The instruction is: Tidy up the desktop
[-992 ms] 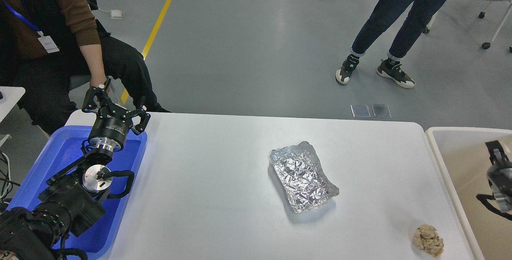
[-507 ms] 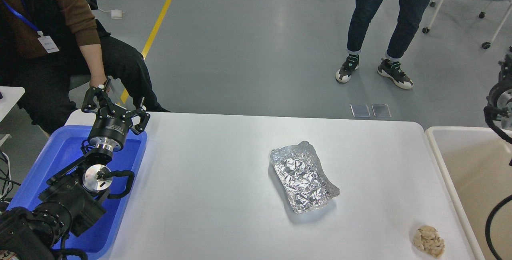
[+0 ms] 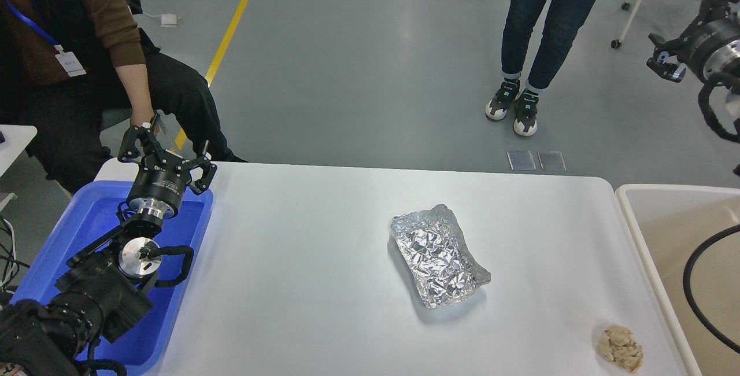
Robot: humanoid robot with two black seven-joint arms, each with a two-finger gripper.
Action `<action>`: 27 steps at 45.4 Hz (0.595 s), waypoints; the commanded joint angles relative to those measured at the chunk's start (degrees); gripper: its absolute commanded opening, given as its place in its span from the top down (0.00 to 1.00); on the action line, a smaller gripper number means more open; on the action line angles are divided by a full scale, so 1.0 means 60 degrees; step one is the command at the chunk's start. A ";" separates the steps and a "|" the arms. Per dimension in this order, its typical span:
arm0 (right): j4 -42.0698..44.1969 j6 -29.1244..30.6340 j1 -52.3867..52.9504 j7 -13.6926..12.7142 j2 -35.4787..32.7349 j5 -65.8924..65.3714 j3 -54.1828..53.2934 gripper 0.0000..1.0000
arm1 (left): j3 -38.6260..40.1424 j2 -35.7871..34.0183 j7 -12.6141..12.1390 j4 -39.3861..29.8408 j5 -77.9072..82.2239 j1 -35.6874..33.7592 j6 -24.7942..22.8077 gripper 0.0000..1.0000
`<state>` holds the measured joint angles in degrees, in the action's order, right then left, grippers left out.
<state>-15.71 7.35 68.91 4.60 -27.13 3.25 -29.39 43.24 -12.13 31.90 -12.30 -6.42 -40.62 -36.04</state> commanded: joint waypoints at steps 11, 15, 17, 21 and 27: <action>-0.2904 0.0211 -0.2855 0.3277 0.0112 -0.1142 -0.1033 0.00 | 0.0000 0.0001 0.0000 -0.0001 0.0000 0.0003 0.0000 0.00; -0.3167 0.0226 -0.3456 0.3277 0.0302 -0.1157 -0.1487 0.00 | 0.0000 0.0001 0.0000 -0.0001 0.0000 0.0003 0.0000 0.00; -0.3241 0.0226 -0.3764 0.3262 0.0506 -0.1171 -0.1794 0.00 | 0.0000 0.0001 0.0000 -0.0001 0.0000 -0.0012 0.0000 0.00; -0.3241 0.0226 -0.4277 0.3262 0.0931 -0.1186 -0.2235 0.00 | 0.0000 0.0001 0.0000 -0.0001 0.0000 0.0003 0.0000 0.00; -0.3212 0.0226 -0.4775 0.3262 0.1459 -0.1216 -0.2207 0.00 | 0.0000 0.0001 0.0000 -0.0001 0.0000 -0.0012 0.0000 0.00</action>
<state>-33.24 8.61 47.50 22.90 -23.18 -3.31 -39.77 43.24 -12.13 31.90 -12.30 -6.41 -40.64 -36.03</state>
